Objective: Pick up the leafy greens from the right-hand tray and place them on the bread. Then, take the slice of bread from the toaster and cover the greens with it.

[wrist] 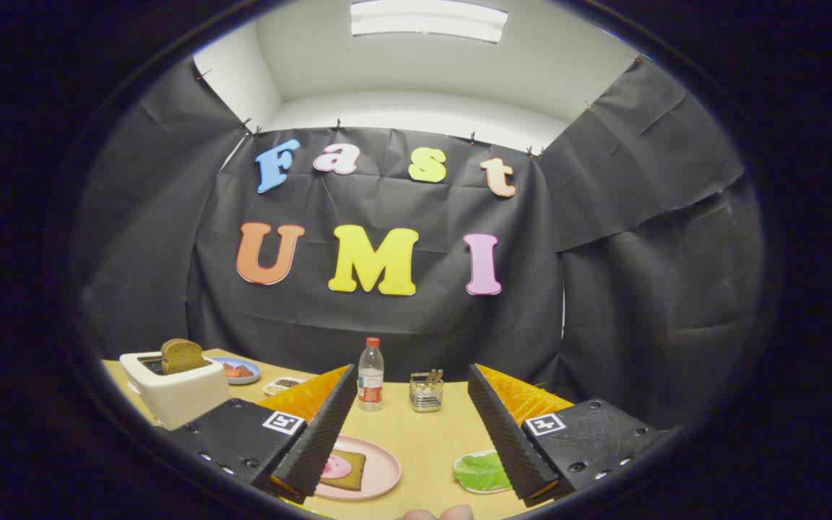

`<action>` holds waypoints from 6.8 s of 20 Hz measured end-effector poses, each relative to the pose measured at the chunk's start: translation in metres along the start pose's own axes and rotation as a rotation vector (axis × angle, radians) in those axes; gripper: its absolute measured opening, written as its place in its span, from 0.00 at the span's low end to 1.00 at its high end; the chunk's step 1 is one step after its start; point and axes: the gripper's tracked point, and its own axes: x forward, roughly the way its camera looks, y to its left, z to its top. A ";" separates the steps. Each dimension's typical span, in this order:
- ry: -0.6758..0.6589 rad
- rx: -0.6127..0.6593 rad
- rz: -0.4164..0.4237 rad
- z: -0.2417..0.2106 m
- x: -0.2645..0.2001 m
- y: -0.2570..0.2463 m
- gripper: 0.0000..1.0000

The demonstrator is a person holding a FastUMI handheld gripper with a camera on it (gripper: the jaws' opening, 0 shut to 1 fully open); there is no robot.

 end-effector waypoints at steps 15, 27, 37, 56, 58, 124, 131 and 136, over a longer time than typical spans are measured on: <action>0.039 -0.012 0.064 -0.013 -0.013 0.023 0.95; 0.049 -0.039 0.039 -0.016 -0.010 0.015 0.95; 0.183 -0.048 -0.145 -0.037 -0.002 -0.108 0.95; 0.745 0.628 -0.318 -0.221 0.062 -0.221 0.96; 0.761 0.679 -0.328 -0.232 0.072 -0.222 0.96; 0.742 0.734 0.180 -0.193 0.084 0.082 0.00; 0.776 0.650 0.152 -0.227 0.076 0.059 0.00; 0.739 0.504 0.152 -0.223 0.074 0.045 0.40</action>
